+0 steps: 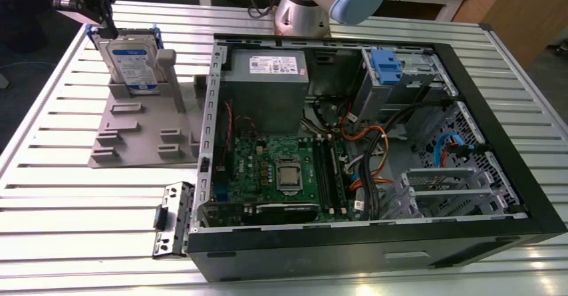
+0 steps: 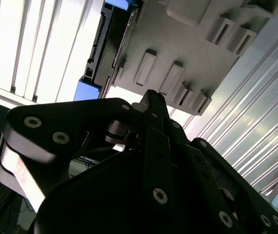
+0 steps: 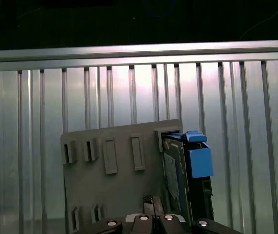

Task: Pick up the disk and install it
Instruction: 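Pick up the disk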

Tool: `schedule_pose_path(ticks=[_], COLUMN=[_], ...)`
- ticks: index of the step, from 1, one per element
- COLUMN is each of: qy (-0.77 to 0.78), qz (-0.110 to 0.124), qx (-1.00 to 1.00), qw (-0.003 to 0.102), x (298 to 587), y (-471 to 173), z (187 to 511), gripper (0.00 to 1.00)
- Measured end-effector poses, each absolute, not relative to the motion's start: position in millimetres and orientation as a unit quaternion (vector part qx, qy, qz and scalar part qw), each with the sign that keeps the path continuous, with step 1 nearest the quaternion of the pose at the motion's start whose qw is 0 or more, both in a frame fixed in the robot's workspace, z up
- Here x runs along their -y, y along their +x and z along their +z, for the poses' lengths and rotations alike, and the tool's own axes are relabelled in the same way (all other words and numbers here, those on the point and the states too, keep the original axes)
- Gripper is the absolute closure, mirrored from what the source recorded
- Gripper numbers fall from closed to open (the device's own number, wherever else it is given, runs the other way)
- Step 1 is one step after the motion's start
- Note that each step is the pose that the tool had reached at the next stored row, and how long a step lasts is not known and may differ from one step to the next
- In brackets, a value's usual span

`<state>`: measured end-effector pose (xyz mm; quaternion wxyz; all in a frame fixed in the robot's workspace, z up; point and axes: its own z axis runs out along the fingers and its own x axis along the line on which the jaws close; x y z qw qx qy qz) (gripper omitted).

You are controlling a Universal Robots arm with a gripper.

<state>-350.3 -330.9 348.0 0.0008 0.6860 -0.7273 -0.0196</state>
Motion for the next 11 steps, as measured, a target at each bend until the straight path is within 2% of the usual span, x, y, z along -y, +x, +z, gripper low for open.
schedule_pose_path(ticks=[2, 3, 4, 6, 7, 9, 10, 11], qy=[0.686, 0.686, 0.686, 0.686, 0.686, 0.686, 0.686, 0.686], qz=[-0.020, -0.020, -0.020, -0.020, -0.020, -0.020, -0.020, -0.020], qx=[0.727, 0.727, 0.727, 0.727, 0.727, 0.727, 0.727, 0.727], qw=[0.001, 0.001, 0.001, 0.001, 0.001, 0.001, 0.001, 0.001], x=[330.9, 330.9, 330.9, 330.9, 330.9, 330.9, 330.9, 330.9], y=[-350.3, -350.3, -350.3, -350.3, -350.3, -350.3, -350.3, -350.3], z=[348.0, 348.0, 348.0, 348.1, 348.1, 348.0, 348.0, 348.1], gripper=[0.89, 0.83, 0.83, 0.71, 0.71, 0.59, 0.59, 0.53])
